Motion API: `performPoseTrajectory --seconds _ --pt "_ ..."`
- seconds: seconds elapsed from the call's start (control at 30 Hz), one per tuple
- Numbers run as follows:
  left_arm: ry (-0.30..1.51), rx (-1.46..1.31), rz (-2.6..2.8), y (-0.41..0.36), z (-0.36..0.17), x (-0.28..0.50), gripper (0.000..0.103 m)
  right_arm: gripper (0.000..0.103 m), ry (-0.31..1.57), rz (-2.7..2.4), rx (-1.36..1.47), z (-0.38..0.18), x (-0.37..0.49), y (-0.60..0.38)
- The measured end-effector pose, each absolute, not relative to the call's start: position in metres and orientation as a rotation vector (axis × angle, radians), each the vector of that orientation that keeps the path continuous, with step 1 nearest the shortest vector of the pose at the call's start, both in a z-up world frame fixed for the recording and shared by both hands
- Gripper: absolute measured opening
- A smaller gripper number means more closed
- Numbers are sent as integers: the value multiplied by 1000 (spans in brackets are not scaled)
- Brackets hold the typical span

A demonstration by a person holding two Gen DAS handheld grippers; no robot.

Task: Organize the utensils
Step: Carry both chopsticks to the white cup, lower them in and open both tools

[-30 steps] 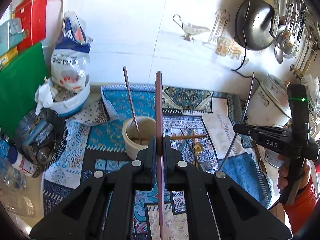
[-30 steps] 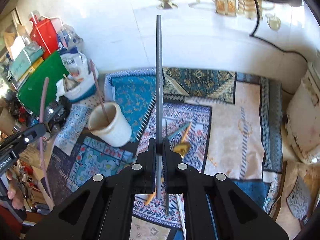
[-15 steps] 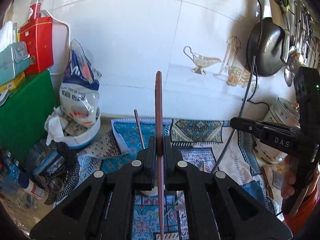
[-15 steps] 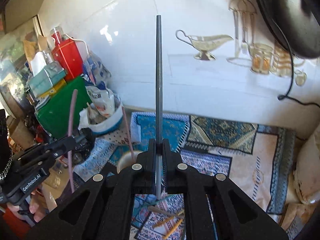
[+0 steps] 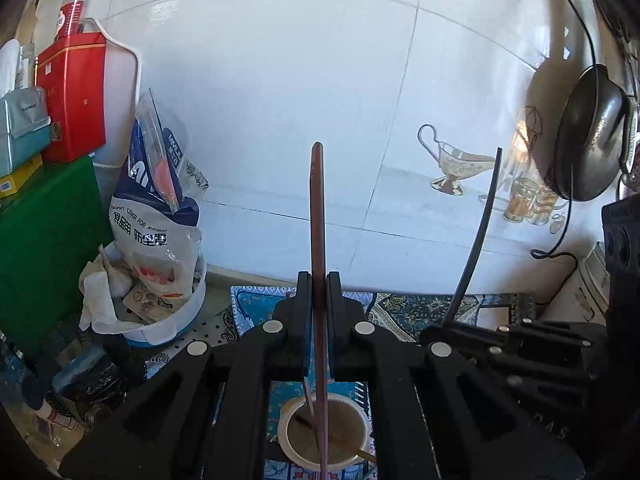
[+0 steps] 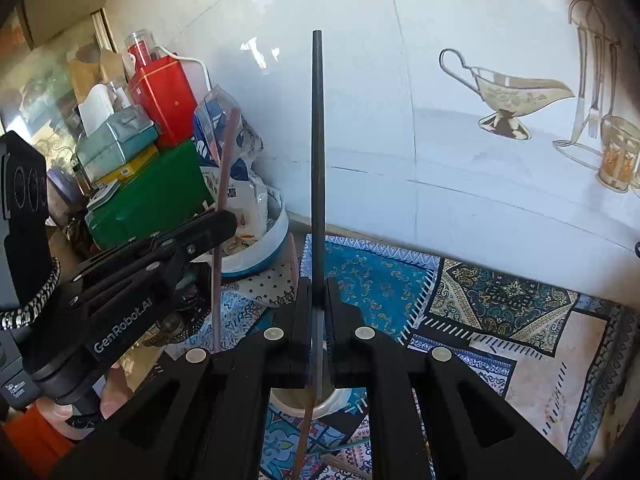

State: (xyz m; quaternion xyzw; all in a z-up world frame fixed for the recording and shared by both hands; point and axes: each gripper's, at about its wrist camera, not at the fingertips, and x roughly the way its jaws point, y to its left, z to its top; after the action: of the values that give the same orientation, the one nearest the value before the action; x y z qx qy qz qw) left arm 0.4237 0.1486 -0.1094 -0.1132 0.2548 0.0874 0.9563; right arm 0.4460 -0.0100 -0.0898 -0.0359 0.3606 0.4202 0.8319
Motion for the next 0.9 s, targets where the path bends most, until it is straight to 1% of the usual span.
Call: performPoseTrajectory --seconds 0.3,0.47,0.73,0.9 --pt "518 -251 245 161 -146 456 4 6 844 907 -102 -131 466 7" --pt "558 -240 255 158 -171 460 4 6 884 919 -123 -146 468 9" --pt "664 -243 217 151 -193 443 4 6 913 915 -175 -151 462 11" --pt "722 -292 178 154 -194 431 4 6 922 894 -205 -149 457 9"
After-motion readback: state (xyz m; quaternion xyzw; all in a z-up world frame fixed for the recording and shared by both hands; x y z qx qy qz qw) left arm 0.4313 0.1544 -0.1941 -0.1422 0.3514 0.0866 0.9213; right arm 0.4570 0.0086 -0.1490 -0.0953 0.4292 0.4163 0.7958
